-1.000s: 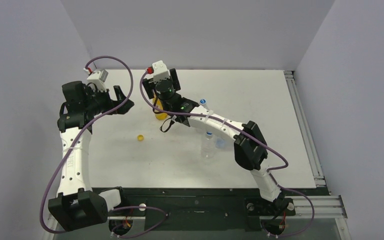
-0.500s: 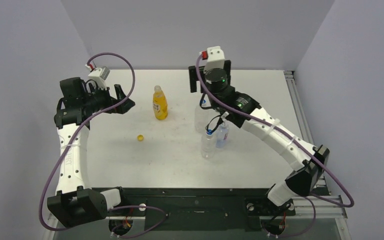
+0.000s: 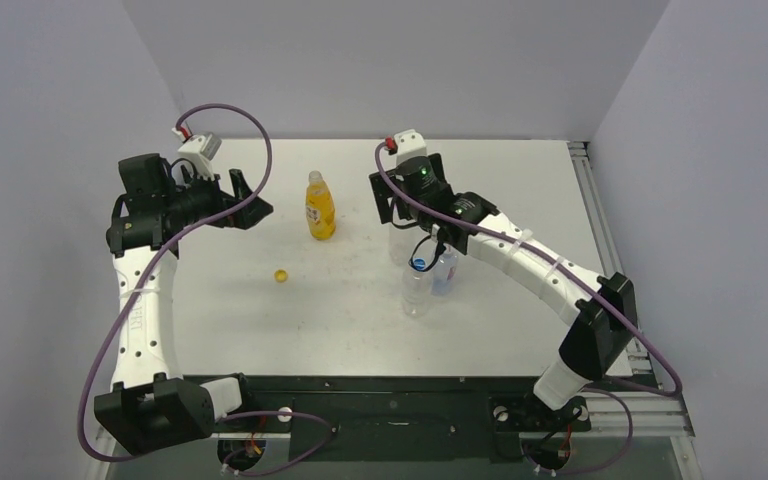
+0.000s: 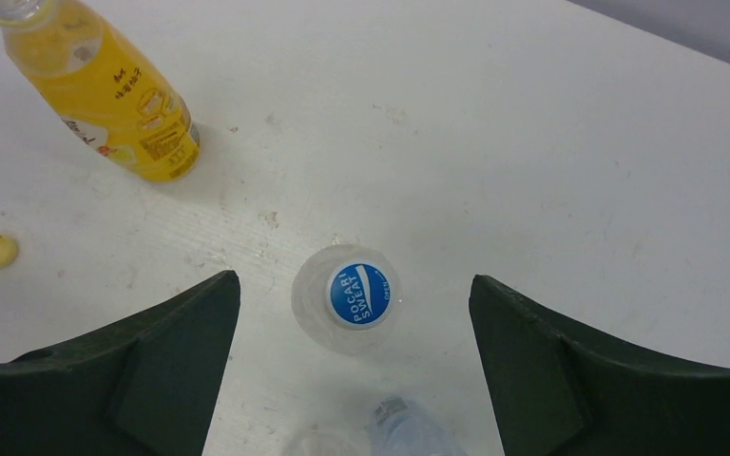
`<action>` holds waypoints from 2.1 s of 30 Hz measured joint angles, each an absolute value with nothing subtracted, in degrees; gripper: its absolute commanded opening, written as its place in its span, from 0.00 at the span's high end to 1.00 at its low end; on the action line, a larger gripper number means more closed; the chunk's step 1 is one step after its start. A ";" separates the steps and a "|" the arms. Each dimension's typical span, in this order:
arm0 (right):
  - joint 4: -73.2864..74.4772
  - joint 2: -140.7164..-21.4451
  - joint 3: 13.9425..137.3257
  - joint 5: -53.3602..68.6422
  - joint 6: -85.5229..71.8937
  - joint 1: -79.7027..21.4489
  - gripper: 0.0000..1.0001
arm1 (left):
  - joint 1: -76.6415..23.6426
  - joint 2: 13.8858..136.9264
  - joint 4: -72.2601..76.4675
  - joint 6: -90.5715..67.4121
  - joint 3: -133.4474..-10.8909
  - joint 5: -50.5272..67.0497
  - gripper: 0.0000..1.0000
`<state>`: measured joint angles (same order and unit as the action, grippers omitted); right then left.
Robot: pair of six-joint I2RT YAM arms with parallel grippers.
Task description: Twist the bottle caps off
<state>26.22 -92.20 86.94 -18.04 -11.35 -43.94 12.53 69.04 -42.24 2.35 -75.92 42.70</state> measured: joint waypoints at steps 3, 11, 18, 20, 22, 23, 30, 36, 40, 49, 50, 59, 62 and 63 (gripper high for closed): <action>26.04 -93.14 85.86 -16.91 -11.97 -43.77 0.15 | 12.53 69.04 -42.26 2.44 -75.92 43.00 0.03; 24.43 -95.74 84.14 -14.98 -13.54 -43.42 0.26 | 12.53 69.17 -42.52 2.61 -75.96 45.12 0.03; 23.55 -96.57 82.46 -13.85 -14.24 -43.13 0.49 | 12.51 69.41 -42.94 2.63 -76.14 46.81 0.04; 23.03 -96.71 82.46 -13.72 -14.31 -43.16 0.57 | 12.43 69.41 -42.81 2.48 -76.14 47.11 0.04; 22.70 -96.71 82.46 -13.63 -14.37 -43.13 0.64 | 12.23 69.36 -41.87 2.11 -75.81 47.81 0.03; 22.61 -96.71 82.46 -13.61 -14.37 -43.16 0.70 | 12.08 69.34 -41.34 1.93 -75.48 48.18 0.03; 22.46 -96.55 82.46 -14.04 -14.11 -43.35 0.81 | 10.33 68.12 -39.64 2.35 -73.82 51.24 0.04; 23.38 -92.99 82.46 -16.84 -12.86 -46.81 0.81 | 8.58 63.70 -39.55 5.34 -72.10 54.72 0.04; 23.31 -88.60 82.52 -19.64 -11.57 -53.87 0.82 | 6.87 61.67 -40.77 9.63 -70.78 56.31 0.03; 24.84 -82.89 86.65 -21.08 -11.70 -64.93 0.77 | 5.61 53.12 -43.29 20.53 -64.99 62.87 0.03; 24.95 -82.37 87.11 -21.04 -12.19 -65.69 0.77 | 5.54 50.92 -41.80 20.27 -63.53 63.72 0.03; 24.82 -79.11 88.82 -18.13 -16.56 -71.72 0.73 | -0.71 41.93 -30.24 17.78 -59.33 67.26 0.03; 24.36 -79.11 89.08 -16.64 -17.74 -72.23 0.72 | -2.98 40.86 -29.28 19.59 -58.11 65.01 0.03; 24.25 -79.11 89.08 -16.32 -18.04 -72.23 0.72 | -3.44 40.40 -29.28 20.32 -57.71 64.18 0.03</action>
